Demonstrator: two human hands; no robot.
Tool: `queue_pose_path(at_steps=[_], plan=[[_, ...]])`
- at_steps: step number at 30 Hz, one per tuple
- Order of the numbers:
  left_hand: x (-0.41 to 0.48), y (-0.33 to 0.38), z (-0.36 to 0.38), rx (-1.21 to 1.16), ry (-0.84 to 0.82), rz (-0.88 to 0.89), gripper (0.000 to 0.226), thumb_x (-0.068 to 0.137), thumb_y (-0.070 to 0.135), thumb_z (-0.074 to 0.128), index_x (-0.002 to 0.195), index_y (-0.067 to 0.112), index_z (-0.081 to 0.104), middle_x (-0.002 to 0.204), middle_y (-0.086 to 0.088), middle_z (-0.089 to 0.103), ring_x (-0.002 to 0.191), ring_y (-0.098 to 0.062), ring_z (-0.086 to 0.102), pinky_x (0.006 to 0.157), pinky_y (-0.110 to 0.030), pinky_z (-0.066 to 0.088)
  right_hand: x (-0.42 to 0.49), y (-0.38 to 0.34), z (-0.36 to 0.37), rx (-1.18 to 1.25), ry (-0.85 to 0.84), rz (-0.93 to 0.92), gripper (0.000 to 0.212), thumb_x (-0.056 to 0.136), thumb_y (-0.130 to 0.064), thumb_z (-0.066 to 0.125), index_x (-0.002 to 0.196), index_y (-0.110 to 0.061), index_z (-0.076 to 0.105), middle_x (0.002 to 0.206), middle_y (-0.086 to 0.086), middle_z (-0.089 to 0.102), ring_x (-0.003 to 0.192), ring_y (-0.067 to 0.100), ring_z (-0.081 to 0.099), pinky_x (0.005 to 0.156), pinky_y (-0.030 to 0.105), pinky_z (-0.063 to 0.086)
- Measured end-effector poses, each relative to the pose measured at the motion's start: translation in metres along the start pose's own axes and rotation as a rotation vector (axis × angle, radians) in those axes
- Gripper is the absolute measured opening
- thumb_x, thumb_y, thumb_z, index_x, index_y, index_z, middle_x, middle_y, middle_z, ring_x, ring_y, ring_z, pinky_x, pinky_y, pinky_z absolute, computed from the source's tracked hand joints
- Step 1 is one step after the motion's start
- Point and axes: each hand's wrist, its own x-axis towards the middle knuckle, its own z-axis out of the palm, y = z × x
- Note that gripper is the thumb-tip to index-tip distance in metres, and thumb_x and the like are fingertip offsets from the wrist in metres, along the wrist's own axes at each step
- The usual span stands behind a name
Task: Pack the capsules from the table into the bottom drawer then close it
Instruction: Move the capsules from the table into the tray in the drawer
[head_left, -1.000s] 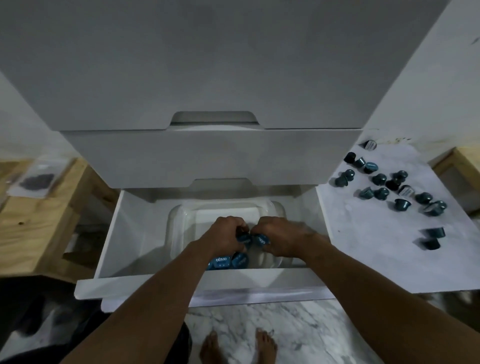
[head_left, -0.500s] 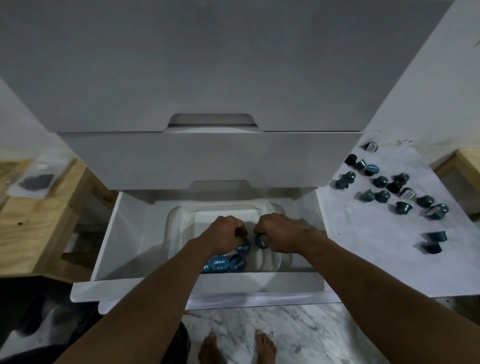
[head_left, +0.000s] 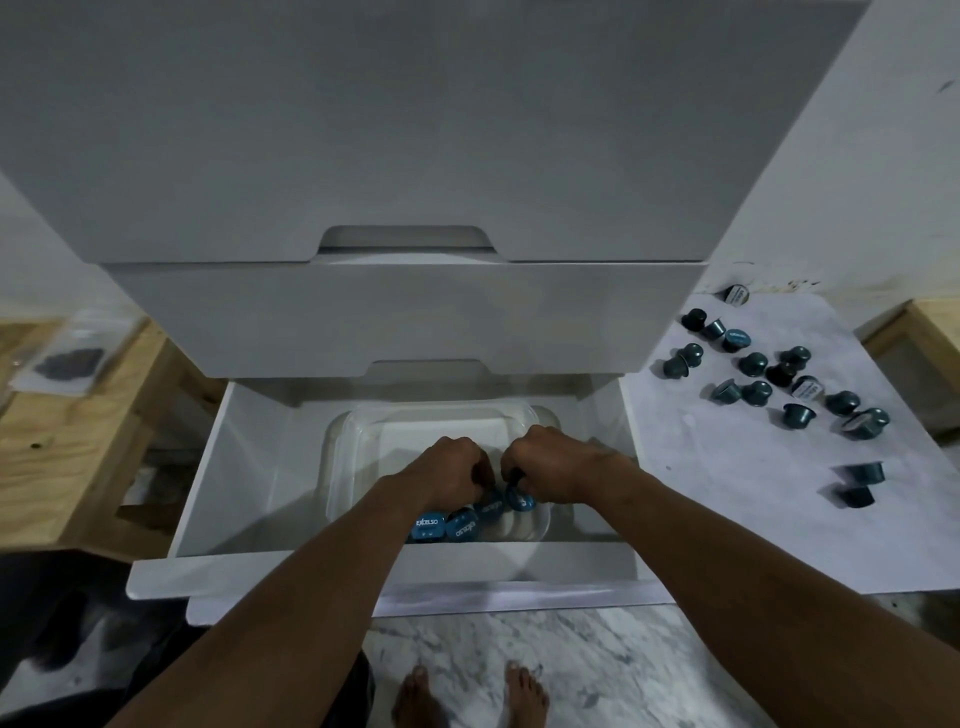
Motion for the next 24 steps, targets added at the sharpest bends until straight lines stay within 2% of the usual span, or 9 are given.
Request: queue_pose_path(at_steps=[4, 8, 17, 24], plan=[[-0.0001, 0.0030, -0.0005, 0.012, -0.075, -0.034, 0.025, 0.080, 0.014, 0.069, 0.104, 0.019, 0.073, 0.106, -0.003, 0.069, 0.092, -0.018, 0.063, 0.080, -0.025, 0.051, -0.0031, -0.0019, -0.0011, 0.046, -0.016, 0.016, 0.047, 0.084, -0.008, 0.064, 0.129, -0.014, 0.052, 0.114, 0.014, 0.064, 0.101, 0.028, 0.062, 0.084, 0.034, 0.051], [-0.0008, 0.0045, 0.0014, 0.031, -0.121, -0.067, 0.026, 0.078, 0.020, 0.073, 0.104, 0.018, 0.072, 0.106, -0.005, 0.067, 0.090, -0.020, 0.061, 0.078, -0.027, 0.051, -0.0047, -0.0033, -0.0005, 0.071, -0.031, 0.007, 0.057, 0.084, -0.008, 0.065, 0.134, -0.018, 0.041, 0.113, 0.015, 0.063, 0.101, 0.028, 0.062, 0.085, 0.038, 0.052], [-0.0038, 0.0048, 0.0023, 0.055, -0.152, -0.085, 0.028, 0.077, 0.020, 0.074, 0.104, 0.018, 0.072, 0.108, -0.006, 0.068, 0.096, -0.023, 0.062, 0.089, -0.036, 0.052, -0.0082, -0.0077, 0.0013, 0.079, -0.073, -0.019, 0.064, 0.081, -0.009, 0.070, 0.137, -0.013, 0.039, 0.108, 0.014, 0.067, 0.100, 0.027, 0.062, 0.086, 0.037, 0.052], [-0.0051, 0.0062, 0.0052, 0.085, -0.142, -0.099, 0.036, 0.076, 0.024, 0.073, 0.110, 0.013, 0.067, 0.105, -0.009, 0.069, 0.090, -0.024, 0.063, 0.084, -0.036, 0.054, -0.0098, -0.0055, 0.0052, 0.058, -0.055, -0.038, 0.064, 0.081, -0.008, 0.068, 0.137, -0.013, 0.039, 0.112, 0.017, 0.064, 0.099, 0.030, 0.062, 0.087, 0.043, 0.053]])
